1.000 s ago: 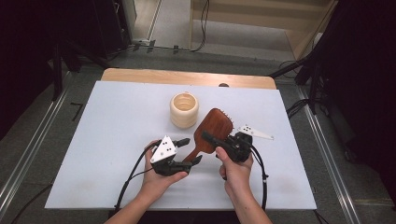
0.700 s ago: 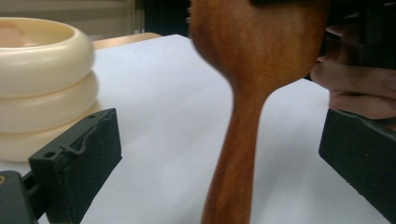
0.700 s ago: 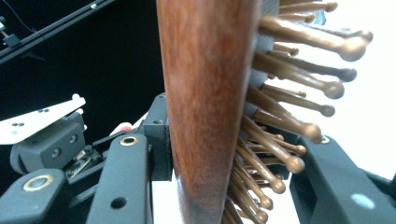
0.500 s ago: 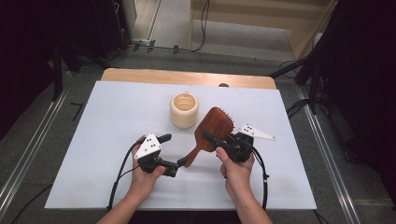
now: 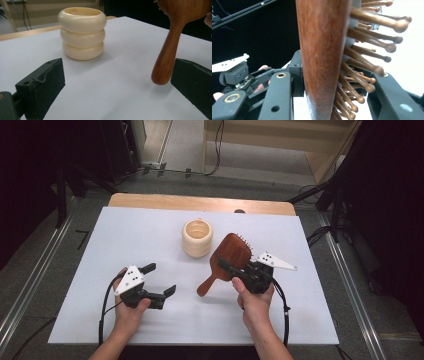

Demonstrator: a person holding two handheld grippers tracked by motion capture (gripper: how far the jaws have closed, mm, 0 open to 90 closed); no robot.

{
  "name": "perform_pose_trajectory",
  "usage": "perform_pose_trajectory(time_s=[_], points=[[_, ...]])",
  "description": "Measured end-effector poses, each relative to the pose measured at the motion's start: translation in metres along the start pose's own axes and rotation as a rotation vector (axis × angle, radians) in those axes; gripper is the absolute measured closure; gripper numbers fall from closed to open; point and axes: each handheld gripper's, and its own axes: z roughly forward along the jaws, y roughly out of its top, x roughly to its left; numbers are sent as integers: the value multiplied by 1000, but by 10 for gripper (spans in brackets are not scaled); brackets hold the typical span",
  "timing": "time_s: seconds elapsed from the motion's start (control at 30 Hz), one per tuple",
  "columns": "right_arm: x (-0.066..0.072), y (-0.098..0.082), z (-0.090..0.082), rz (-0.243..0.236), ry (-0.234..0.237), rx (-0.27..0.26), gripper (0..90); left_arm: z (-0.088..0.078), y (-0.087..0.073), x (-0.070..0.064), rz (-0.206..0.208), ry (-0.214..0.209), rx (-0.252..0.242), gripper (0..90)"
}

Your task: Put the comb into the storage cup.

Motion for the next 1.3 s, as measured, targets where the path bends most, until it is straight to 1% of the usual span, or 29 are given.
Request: perform_pose_trajectory(time_s=[0.03,0.2,0.27,0.3,0.33,0.4,0.5,0.53,0.6,0.63,0.7,0.73,0.77,0.87,0.97,1.2,1.3], points=[[0,1,-1,4,0,0,533,-4,0,3,-2,6,-4,0],[-3,4,-3,-11,-4,-6,533,-21,-2,14,-9,49,-22,0],[-3,5,-3,-16,-4,-9,533,-27,-4,18,-11,57,-23,0],[-3,5,-3,-15,-1,-7,533,-27,-4,18,-11,57,-23,0],[-3,6,-3,-17,2,-6,532,-31,-6,21,-15,69,-22,0],[-2,6,-1,-18,10,1,532,-36,-8,24,-17,78,-21,0],[-1,6,2,-38,9,15,532,-42,-13,27,-19,96,-21,0],[-1,6,2,-38,9,15,532,-42,-13,27,-19,96,-21,0],[0,6,3,-49,11,18,533,-49,-16,33,-26,111,-15,0],[0,6,4,-47,14,19,533,-52,-17,34,-27,115,-15,0],[-1,7,5,-62,13,21,535,-56,-19,37,-25,127,-14,0],[-1,7,5,-67,13,26,535,-56,-19,37,-25,127,-14,0],[-1,8,6,-69,10,25,535,-60,-21,39,-25,133,-14,0],[-1,10,7,-65,11,26,535,-64,-23,40,-27,136,-14,0],[-1,13,8,-60,5,18,534,-73,-26,45,-33,157,-16,0],[-1,21,11,-76,-3,21,533,-87,-30,52,-50,175,-25,0],[-1,24,11,-78,-8,19,532,-87,-31,53,-58,161,-35,0]])
